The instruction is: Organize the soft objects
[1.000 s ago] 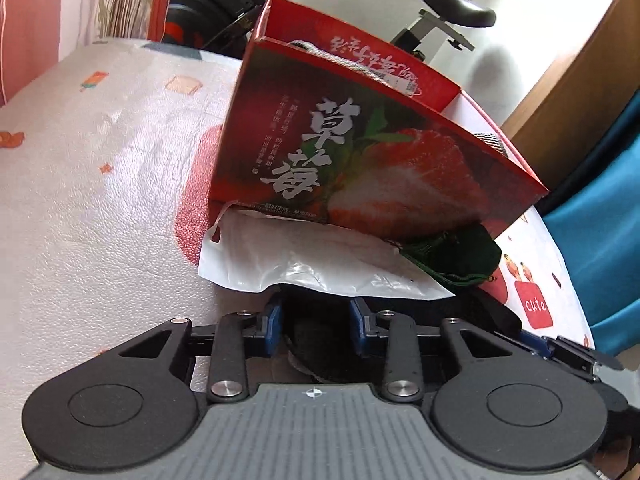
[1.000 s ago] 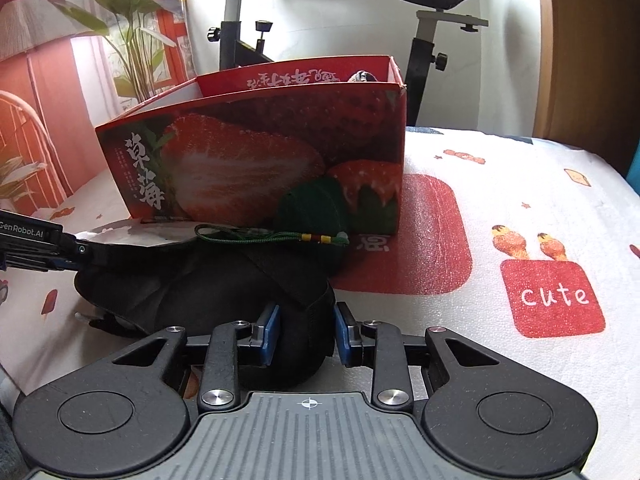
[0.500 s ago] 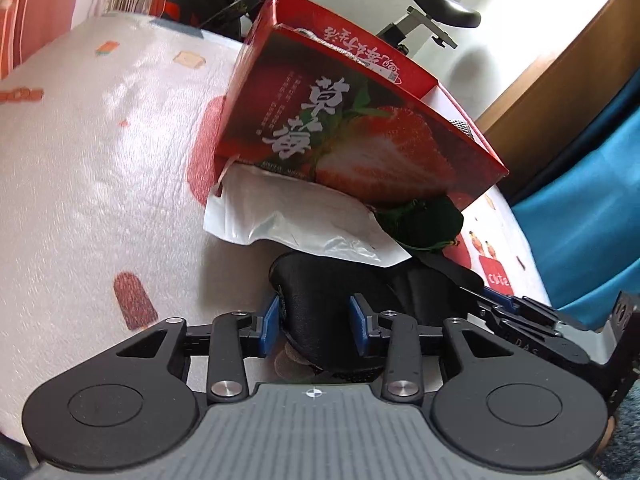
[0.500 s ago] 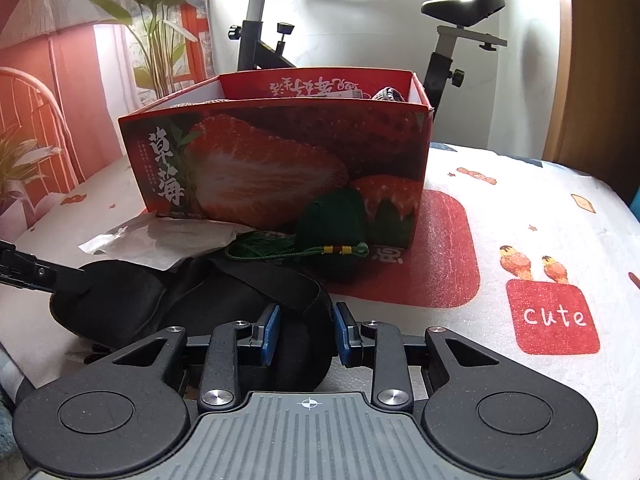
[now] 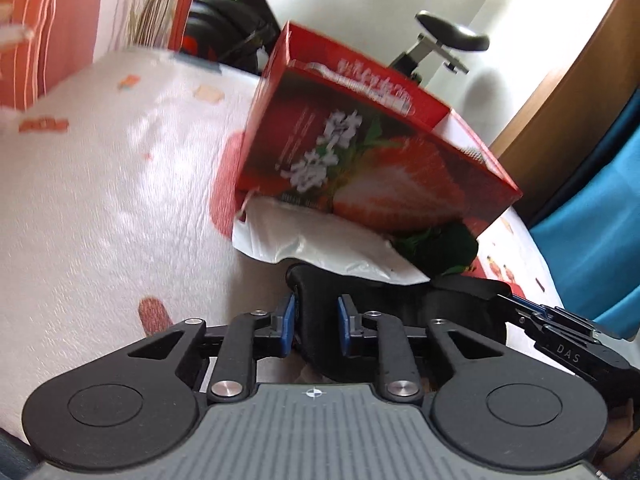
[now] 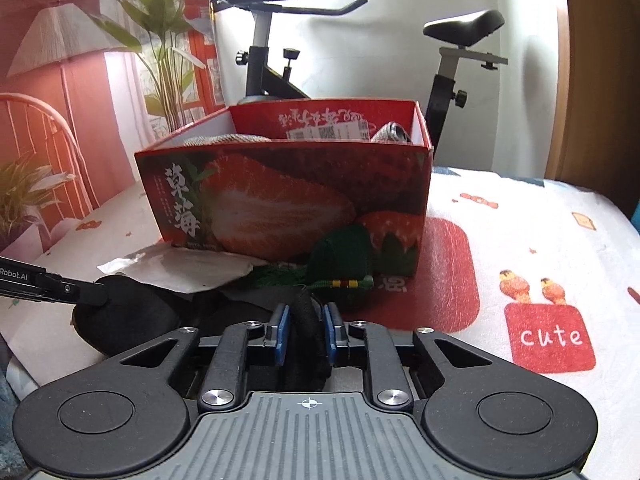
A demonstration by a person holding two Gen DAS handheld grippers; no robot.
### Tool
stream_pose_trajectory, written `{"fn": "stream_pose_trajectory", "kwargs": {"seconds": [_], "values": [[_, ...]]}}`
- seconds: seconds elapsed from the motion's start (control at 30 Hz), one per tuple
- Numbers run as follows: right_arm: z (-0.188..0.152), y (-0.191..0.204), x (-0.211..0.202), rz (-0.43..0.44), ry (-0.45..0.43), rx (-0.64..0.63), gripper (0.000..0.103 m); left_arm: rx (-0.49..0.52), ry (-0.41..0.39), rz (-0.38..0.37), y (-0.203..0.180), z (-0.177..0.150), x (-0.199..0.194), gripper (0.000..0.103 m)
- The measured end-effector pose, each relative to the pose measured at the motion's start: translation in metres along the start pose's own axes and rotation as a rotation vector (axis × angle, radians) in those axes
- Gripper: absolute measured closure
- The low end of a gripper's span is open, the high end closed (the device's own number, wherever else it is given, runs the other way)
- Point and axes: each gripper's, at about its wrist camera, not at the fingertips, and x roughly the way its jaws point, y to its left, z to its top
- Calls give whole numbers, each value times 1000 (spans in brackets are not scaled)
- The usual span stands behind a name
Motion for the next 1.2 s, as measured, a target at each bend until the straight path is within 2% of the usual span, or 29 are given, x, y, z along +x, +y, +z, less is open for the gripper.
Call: {"fn": "stream_pose_trajectory", "kwargs": {"seconds": [0.1, 0.2, 0.43, 0.57, 0.7, 0.83, 0.93, 1.2], "values": [[8, 4, -10, 21, -38, -15, 93, 29, -14, -9, -8, 2, -8, 83], [11, 9, -15, 48, -63, -40, 94, 46, 2, -48, -13, 1, -8, 83], [6, 7, -9, 63, -16, -2, 90, 28, 36, -62, -9, -5, -3, 78], [3, 2, -7, 84, 2, 43, 82, 24, 49, -74, -8, -8, -1, 75], [-1, 4, -5, 73, 3, 34, 84, 37, 53, -74, -11, -9, 2, 76], [2, 5, -9, 51, -25, 13, 92, 15, 26, -84, -7, -8, -4, 89], [6, 5, -16, 52, -54, 0, 96, 10, -9, -92, -7, -5, -11, 91], [24, 14, -35, 52, -135, -56, 97, 38, -108, -124, -18, 7, -39, 92]]}}
